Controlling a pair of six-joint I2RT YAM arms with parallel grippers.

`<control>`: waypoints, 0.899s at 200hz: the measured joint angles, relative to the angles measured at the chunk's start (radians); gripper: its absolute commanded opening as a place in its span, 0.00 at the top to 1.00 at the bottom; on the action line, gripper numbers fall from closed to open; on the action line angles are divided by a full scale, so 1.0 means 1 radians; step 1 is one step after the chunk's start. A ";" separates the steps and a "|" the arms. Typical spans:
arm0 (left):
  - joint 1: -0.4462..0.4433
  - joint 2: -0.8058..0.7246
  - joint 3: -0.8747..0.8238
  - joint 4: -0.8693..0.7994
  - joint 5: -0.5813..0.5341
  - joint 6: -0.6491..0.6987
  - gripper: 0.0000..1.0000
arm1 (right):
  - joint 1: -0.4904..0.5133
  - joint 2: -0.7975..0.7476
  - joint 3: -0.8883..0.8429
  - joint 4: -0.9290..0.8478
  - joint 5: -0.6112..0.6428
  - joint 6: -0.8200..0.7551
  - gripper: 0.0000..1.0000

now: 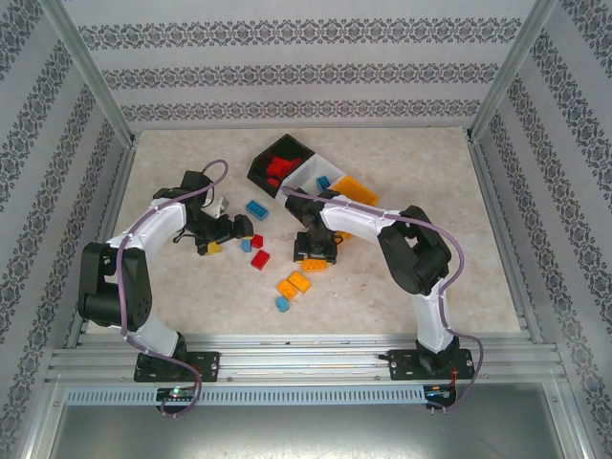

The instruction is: Sort the legos into containers by color

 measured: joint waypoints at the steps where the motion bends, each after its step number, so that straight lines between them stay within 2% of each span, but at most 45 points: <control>1: 0.000 0.000 0.000 0.000 0.000 0.000 0.00 | 0.000 0.000 0.000 0.000 0.000 0.000 0.42; 54: 0.000 0.000 0.000 0.000 0.000 0.000 0.00 | -0.036 -0.063 0.063 -0.038 0.001 0.000 0.42; 103: 0.000 0.000 0.000 0.000 0.001 0.000 0.00 | -0.157 -0.166 0.183 -0.063 0.010 -0.013 0.41; 140: 0.000 0.000 0.000 0.000 0.004 0.000 0.00 | -0.257 -0.147 0.256 -0.080 0.032 -0.042 0.40; 180: 0.000 0.000 0.000 0.000 0.004 0.000 0.00 | -0.320 -0.032 0.353 -0.092 0.062 -0.089 0.39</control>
